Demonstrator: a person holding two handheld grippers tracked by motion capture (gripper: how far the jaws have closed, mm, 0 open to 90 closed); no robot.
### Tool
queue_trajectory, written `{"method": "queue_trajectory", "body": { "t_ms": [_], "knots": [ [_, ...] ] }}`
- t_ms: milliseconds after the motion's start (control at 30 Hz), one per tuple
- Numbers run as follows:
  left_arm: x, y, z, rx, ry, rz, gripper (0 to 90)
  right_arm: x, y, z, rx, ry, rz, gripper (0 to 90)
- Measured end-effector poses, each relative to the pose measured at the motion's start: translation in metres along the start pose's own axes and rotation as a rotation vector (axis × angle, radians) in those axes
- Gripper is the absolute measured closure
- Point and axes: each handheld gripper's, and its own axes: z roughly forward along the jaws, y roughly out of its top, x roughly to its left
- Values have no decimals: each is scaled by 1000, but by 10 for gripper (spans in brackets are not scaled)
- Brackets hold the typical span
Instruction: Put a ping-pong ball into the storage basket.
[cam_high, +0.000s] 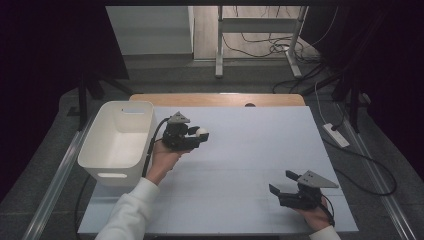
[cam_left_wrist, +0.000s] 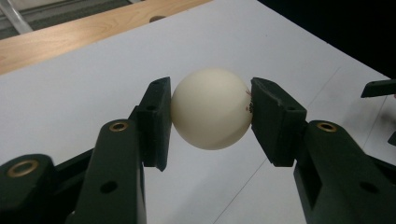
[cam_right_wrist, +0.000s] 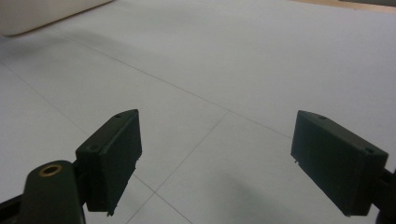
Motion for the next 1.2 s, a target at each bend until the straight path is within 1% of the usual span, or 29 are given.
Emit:
{"method": "queue_trajectory", "body": {
  "t_ms": [200,267,367,533,733,1133,1200],
  "knots": [
    [-4,2,-4,-13,-5,11,509,0,0,0,0,1,-1,161],
    [-5,3,-7,-29,-7,12,509,0,0,0,-2,0,-1,162],
    [-6,4,-10,-36,-8,18,509,0,0,0,-2,0,-1,162],
    [-8,6,-15,-52,-8,19,509,0,0,0,-1,0,-1,161],
    [-9,6,-17,-50,-10,26,509,0,0,0,0,1,-2,161],
    [-8,9,-28,-91,-5,19,509,0,0,0,2,-1,-3,162],
    [-9,10,-30,-100,-2,25,509,0,0,0,2,0,-3,162]
  ]
}}
